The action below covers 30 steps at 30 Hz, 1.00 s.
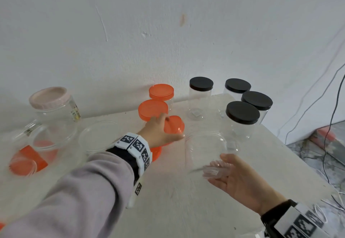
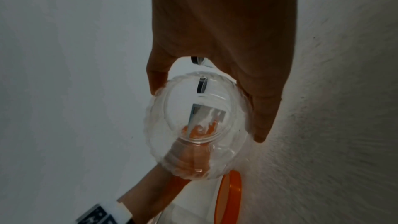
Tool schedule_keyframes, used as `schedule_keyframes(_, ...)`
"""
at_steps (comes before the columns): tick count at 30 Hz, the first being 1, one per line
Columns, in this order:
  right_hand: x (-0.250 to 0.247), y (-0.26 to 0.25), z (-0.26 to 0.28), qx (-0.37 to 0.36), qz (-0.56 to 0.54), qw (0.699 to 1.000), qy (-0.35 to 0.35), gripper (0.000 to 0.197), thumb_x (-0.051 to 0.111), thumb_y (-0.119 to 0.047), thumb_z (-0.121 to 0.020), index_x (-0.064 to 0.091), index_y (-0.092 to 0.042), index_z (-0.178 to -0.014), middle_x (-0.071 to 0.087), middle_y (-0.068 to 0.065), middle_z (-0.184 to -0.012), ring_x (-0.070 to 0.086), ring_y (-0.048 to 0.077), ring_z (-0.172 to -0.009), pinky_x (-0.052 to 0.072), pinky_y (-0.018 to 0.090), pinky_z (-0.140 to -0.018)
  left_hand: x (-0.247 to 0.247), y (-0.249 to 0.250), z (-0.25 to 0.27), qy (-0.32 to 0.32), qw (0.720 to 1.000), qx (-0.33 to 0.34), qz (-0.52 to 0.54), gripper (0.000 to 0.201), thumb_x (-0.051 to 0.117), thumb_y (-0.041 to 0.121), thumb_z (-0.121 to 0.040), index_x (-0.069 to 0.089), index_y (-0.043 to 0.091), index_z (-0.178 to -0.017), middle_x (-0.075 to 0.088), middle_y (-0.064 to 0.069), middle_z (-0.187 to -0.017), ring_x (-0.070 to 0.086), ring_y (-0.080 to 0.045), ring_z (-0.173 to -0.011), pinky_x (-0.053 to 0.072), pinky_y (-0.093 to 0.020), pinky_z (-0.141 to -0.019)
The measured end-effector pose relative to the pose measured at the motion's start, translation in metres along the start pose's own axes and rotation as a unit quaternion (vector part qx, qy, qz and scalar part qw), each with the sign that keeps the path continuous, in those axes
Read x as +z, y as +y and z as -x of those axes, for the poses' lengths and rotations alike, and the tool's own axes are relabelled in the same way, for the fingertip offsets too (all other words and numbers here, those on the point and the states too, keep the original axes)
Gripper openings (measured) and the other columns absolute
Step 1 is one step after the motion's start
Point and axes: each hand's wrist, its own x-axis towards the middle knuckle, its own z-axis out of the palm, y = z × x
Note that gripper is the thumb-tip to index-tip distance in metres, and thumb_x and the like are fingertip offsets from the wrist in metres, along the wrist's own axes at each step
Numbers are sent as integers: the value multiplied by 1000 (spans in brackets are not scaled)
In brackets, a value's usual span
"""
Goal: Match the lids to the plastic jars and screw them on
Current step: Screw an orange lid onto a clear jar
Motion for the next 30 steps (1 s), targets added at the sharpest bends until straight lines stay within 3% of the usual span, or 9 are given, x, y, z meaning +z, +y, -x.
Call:
schedule_keyframes(4,20,6,-5,11,79,996,-28,53,95,-32,-35,69,-15,-78,62,8,-86,62,23,-82,51,31,-81,-23,1,15,47,996,32,64,85,61,71,-71,35,22,-136,43,6,-121,46,-10,-103,35,-16,-68)
schedule_keyframes(7,41,13,-10,20,147,988,-52,41,87,-29,-48,64,-22,-81,57,-4,-79,55,11,-73,46,25,-79,-35,0,32,40,996,55,55,88,50,79,-63,37,24,-132,42,8,-117,46,-7,-99,33,-12,-66)
schedule_keyframes(10,60,25,-18,17,214,975,-64,49,86,-25,-52,54,-23,-89,47,-9,-74,46,6,-65,41,21,-70,-41,-5,50,37,996,76,40,81,49,79,-64,41,25,-124,47,8,-114,47,1,-90,34,-15,-66)
schedule_keyframes(12,70,33,-23,9,292,955,-54,70,86,-30,-47,47,-20,-104,44,-7,-83,49,6,-72,40,22,-72,-45,-12,62,35,996,75,34,72,57,74,-72,44,26,-122,49,7,-114,50,0,-92,40,-19,-70)
schedule_keyframes(14,81,39,-27,-4,370,928,-42,87,87,-33,-44,43,-19,-118,49,-4,-106,54,9,-96,43,23,-82,-49,-19,74,22,997,69,18,74,61,73,-69,43,27,-125,49,5,-116,52,-7,-100,46,-26,-83)
schedule_keyframes(17,99,46,-32,-8,408,911,-55,87,90,-17,-55,39,-22,-126,49,-4,-124,48,8,-112,42,24,-90,-56,-29,93,0,998,63,-2,75,61,72,-65,41,32,-125,46,6,-118,50,-9,-104,45,-29,-88)
schedule_keyframes(21,117,60,-40,-22,448,891,-67,92,87,-7,-60,31,-24,-131,48,-9,-123,43,9,-117,40,20,-81,-59,-44,116,-12,998,55,-5,65,70,65,-71,36,41,-120,39,8,-119,44,-8,-106,39,-21,-79)
schedule_keyframes(26,127,69,-43,-27,472,876,-93,93,85,-2,-63,26,-25,-132,50,-12,-115,47,-4,-102,41,13,-71,-53,-59,141,-21,997,65,-17,79,74,63,-67,33,38,-130,32,12,-126,38,-6,-115,38,-24,-92)
schedule_keyframes(30,135,73,-41,-25,487,866,-111,99,84,-2,-66,21,-24,-139,49,-6,-125,48,5,-112,43,16,-79,-43,-72,156,-20,997,63,-25,96,71,71,-62,25,37,-140,24,13,-137,28,-3,-124,31,-24,-100)
